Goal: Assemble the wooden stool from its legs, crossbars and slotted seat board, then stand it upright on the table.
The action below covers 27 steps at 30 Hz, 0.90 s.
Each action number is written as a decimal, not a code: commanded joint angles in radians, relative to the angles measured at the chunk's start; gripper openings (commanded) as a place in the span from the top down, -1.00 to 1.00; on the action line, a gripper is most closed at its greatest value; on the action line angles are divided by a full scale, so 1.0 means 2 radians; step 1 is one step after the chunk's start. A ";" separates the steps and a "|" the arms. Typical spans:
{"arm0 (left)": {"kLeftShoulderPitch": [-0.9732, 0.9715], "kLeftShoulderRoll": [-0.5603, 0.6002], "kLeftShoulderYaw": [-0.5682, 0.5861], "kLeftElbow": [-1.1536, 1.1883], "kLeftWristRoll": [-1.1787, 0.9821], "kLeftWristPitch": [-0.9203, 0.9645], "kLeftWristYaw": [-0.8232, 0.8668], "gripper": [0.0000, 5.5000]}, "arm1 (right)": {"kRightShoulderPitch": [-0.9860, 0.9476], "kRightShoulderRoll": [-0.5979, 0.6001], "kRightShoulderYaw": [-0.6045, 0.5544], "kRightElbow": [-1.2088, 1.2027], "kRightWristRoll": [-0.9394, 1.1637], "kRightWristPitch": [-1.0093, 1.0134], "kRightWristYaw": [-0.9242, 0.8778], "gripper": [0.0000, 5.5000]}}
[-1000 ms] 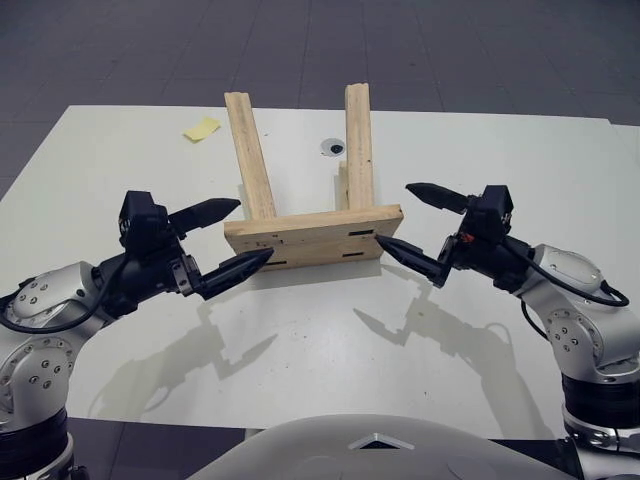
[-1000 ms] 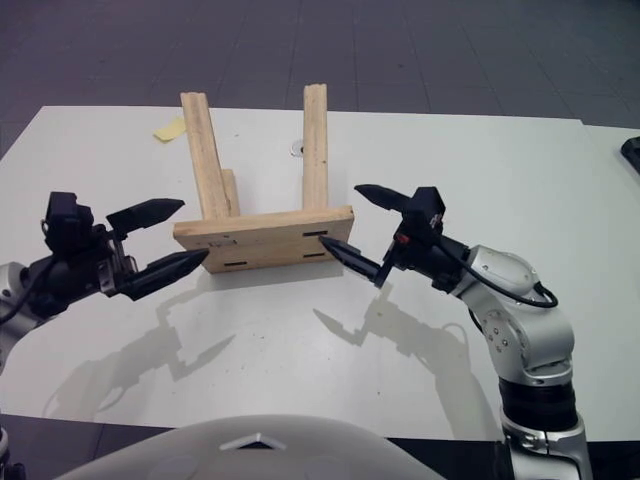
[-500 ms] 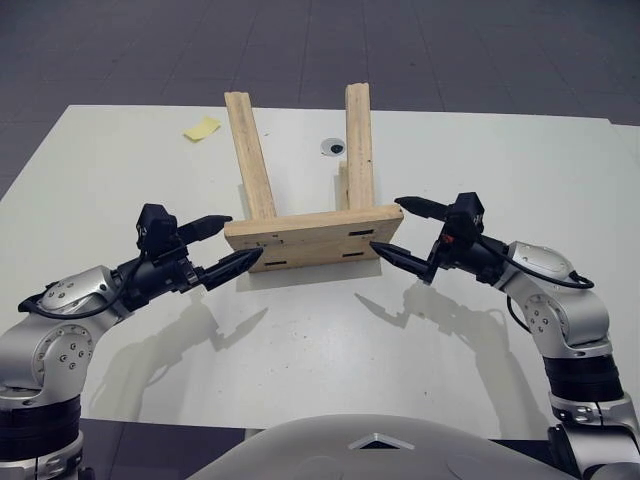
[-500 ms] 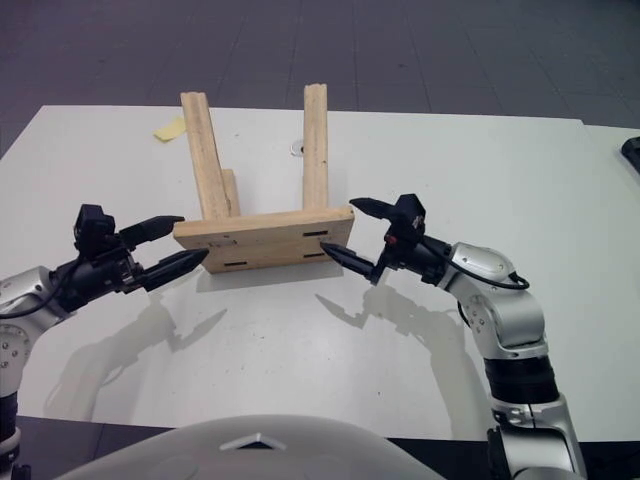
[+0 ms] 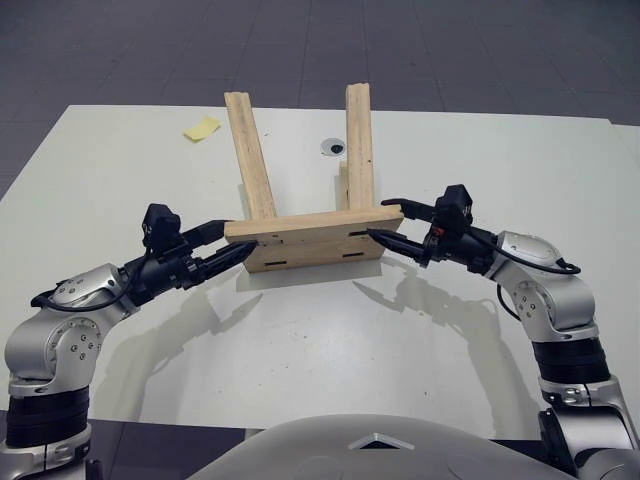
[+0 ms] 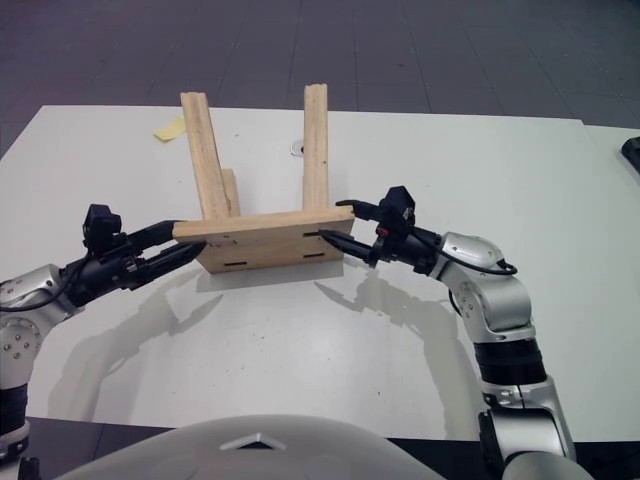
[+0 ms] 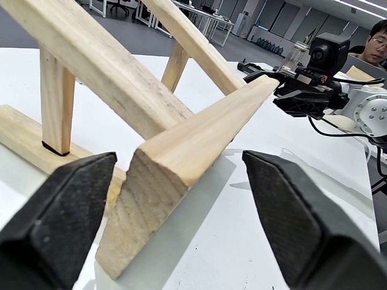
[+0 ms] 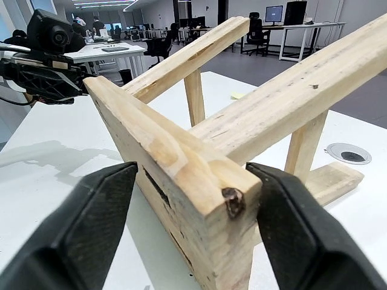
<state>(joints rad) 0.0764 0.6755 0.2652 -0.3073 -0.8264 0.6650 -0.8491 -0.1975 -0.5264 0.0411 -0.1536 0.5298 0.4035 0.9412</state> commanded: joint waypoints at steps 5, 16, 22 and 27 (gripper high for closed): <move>-0.021 0.001 -0.009 0.022 0.011 -0.001 -0.013 0.03 | -0.002 -0.010 0.001 0.000 0.005 0.017 0.019 0.10; -0.135 0.085 0.025 -0.015 -0.204 0.162 -0.085 0.07 | -0.085 -0.098 -0.067 -0.142 0.322 0.384 -0.057 0.15; -0.313 0.110 -0.017 0.047 -0.372 0.283 0.023 0.13 | -0.235 -0.184 0.004 -0.070 0.683 0.388 -0.246 0.21; -0.389 0.073 -0.054 0.087 -0.399 0.317 0.120 0.15 | -0.268 -0.144 0.013 -0.032 0.721 0.364 -0.332 0.25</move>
<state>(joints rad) -0.3204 0.8495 0.3313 -0.1037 -1.2110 1.0826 -0.7800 -0.4574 -0.8660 -0.0845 -0.2118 1.4504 1.1021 0.5406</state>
